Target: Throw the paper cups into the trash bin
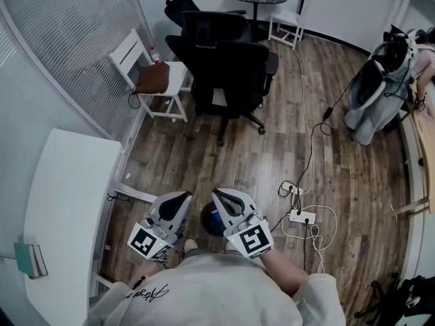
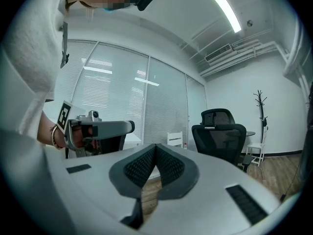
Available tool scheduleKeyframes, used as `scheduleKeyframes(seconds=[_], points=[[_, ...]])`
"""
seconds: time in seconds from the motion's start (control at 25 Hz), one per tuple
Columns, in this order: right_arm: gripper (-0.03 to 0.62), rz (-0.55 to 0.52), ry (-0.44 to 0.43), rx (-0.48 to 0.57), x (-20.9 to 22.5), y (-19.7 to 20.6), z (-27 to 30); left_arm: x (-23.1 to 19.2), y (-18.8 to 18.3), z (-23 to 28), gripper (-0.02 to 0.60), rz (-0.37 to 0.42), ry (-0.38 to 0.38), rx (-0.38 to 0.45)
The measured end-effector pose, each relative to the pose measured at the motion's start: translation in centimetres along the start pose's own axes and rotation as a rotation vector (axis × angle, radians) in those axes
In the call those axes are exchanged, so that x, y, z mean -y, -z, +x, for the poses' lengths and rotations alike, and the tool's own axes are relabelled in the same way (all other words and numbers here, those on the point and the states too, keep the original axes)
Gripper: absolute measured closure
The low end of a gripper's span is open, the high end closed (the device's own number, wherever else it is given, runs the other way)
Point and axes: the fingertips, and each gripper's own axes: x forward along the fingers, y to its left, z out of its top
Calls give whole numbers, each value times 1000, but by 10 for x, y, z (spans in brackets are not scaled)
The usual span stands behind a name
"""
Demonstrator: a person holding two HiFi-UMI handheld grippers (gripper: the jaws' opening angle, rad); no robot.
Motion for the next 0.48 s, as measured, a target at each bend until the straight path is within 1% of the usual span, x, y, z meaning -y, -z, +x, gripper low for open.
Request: scheduleKeyframes(seconds=[0.08, 0.24, 0.4, 0.48], points=[[583, -2, -2, -10, 0, -1, 0, -1, -2, -1, 578, 3, 0, 2], [583, -13, -2, 16, 1, -2, 3, -3, -3, 0, 578, 9, 2, -2], [584, -12, -10, -13, -3, -5, 1, -2, -2, -2, 578, 4, 1, -5], [583, -12, -10, -10, -4, -6, 0, 0, -3, -3, 578, 4, 1, -7]])
